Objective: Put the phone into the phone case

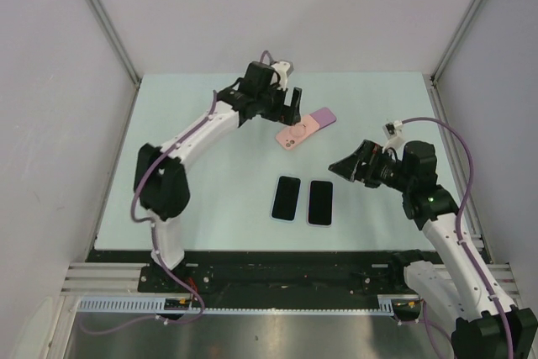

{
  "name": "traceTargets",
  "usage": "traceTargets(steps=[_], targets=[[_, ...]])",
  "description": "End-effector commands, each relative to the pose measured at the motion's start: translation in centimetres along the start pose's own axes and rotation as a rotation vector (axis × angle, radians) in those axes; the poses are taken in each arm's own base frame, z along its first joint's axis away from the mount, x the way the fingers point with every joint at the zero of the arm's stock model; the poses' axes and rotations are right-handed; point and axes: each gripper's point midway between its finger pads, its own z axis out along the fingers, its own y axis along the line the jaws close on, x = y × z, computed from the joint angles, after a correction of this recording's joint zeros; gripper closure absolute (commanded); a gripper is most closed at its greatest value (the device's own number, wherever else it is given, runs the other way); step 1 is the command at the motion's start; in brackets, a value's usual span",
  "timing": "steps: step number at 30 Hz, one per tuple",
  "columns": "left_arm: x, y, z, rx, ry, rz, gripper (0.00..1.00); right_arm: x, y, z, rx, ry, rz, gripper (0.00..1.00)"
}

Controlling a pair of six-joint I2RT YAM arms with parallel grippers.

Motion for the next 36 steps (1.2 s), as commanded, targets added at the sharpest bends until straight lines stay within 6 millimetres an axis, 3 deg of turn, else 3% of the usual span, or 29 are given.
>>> traceTargets(steps=[1, 5, 12, 25, 30, 36], targets=[[0.5, 1.4, 3.4, 0.031, 0.08, 0.22, 0.01, -1.8, 0.7, -0.3, 0.011, -0.057, -0.047, 0.0], [1.0, 3.4, 7.9, -0.008, 0.125, 0.297, 0.0, -2.1, 0.6, -0.1, 0.01, -0.068, -0.06, 0.01], [3.0, 4.9, 12.3, -0.024, 0.197, 0.391, 0.0, -2.5, 0.5, 0.6, 0.0, -0.067, -0.058, 0.0], [7.4, 4.8, 15.5, 0.006, 0.289, 0.503, 0.0, -3.5, -0.3, 1.6, 0.02, -0.078, -0.076, 0.0], [8.1, 5.2, 16.2, -0.011, 0.302, 0.512, 0.01, -4.5, 0.3, 1.2, 0.022, -0.104, -0.099, 0.0], [8.3, 5.3, 16.1, -0.011, 0.31, 0.518, 0.14, -4.8, 0.5, 0.8, 0.028, -0.112, -0.107, 0.0]])
